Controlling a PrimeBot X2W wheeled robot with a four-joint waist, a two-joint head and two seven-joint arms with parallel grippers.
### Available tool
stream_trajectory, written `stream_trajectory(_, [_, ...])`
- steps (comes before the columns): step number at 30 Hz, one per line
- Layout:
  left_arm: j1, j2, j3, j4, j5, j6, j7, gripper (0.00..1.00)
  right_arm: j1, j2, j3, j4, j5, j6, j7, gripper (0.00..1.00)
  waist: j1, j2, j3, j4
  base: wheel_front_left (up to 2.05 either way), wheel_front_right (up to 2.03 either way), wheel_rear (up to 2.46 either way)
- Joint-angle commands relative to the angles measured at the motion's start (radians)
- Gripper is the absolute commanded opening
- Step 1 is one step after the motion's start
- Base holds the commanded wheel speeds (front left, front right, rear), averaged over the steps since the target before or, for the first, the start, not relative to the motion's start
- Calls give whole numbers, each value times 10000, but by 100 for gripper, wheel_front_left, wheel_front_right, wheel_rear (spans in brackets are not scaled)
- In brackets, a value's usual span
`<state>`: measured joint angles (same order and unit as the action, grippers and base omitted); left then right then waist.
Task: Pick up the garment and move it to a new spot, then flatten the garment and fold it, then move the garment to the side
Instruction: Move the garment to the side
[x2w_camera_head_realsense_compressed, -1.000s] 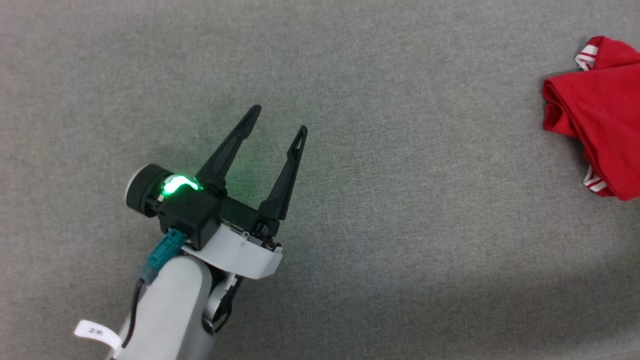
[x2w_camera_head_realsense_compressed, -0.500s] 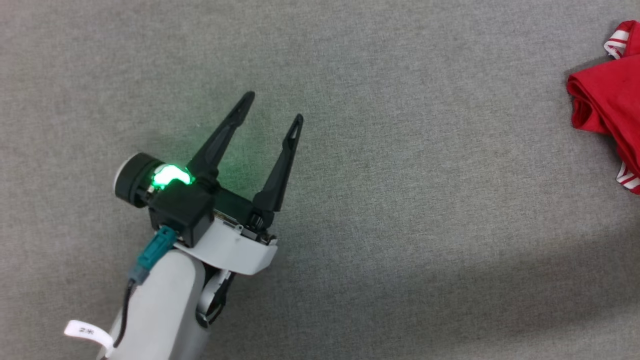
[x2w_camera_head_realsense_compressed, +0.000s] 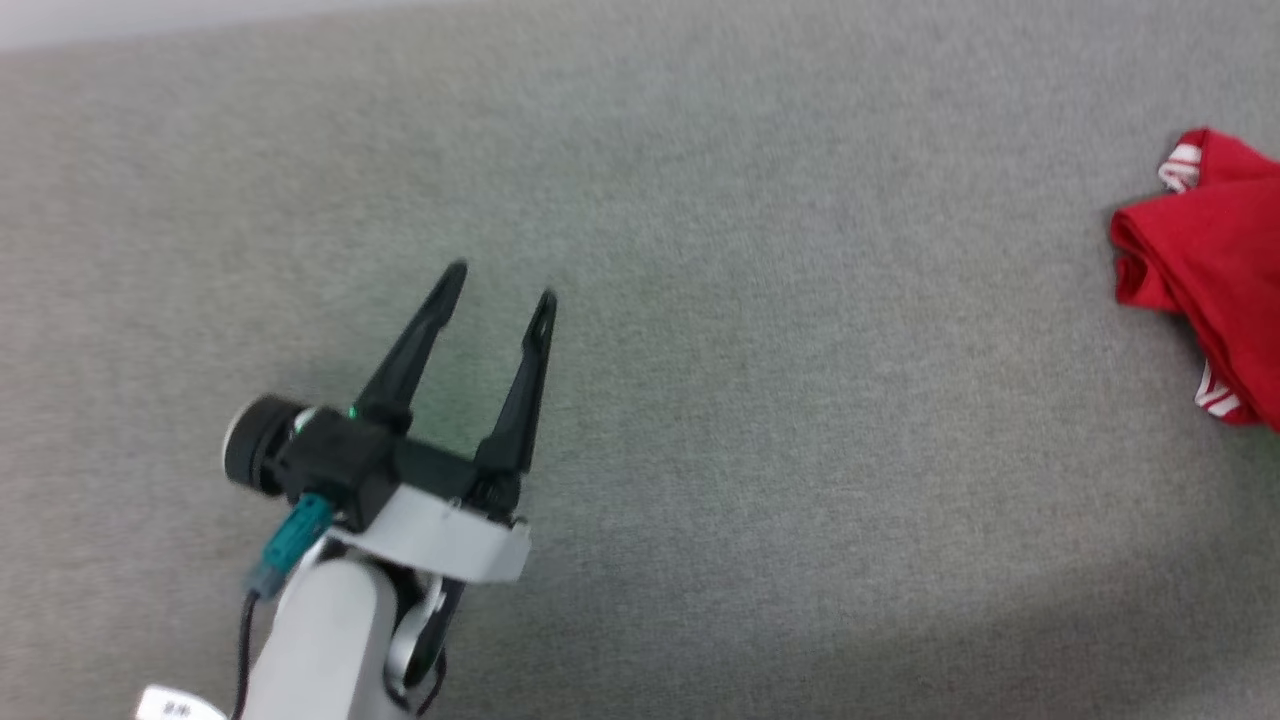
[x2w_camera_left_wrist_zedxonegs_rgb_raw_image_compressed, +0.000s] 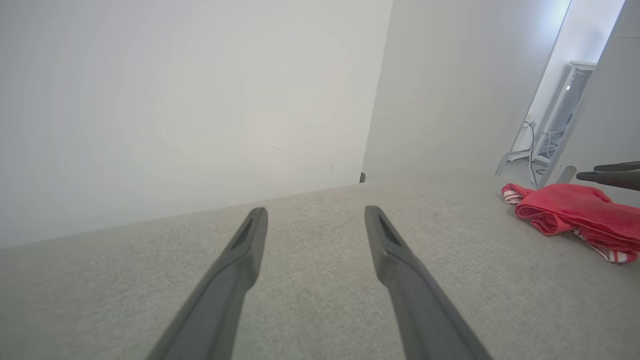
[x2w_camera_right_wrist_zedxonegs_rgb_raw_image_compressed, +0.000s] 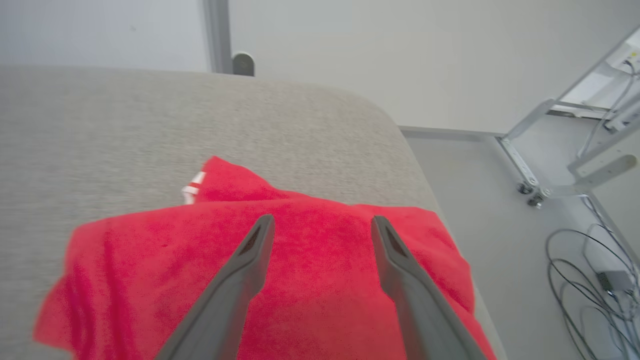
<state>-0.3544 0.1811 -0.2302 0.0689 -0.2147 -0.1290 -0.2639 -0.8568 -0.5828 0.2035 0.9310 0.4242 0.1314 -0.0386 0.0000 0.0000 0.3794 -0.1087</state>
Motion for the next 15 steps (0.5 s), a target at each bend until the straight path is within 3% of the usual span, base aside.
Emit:
stream_trajectory(1, [326,-31,160,118,74,1,2,100,255,115,175,-185,165,-17,-158,100,0,0,-908,564,0,0,0])
stream_trajectory(15, [2495,-217,1894,592,93,37,2,100,2474,1260,1784,-1948,1339,-17,-1379,100,0,0,-2411,1647,0,0,0])
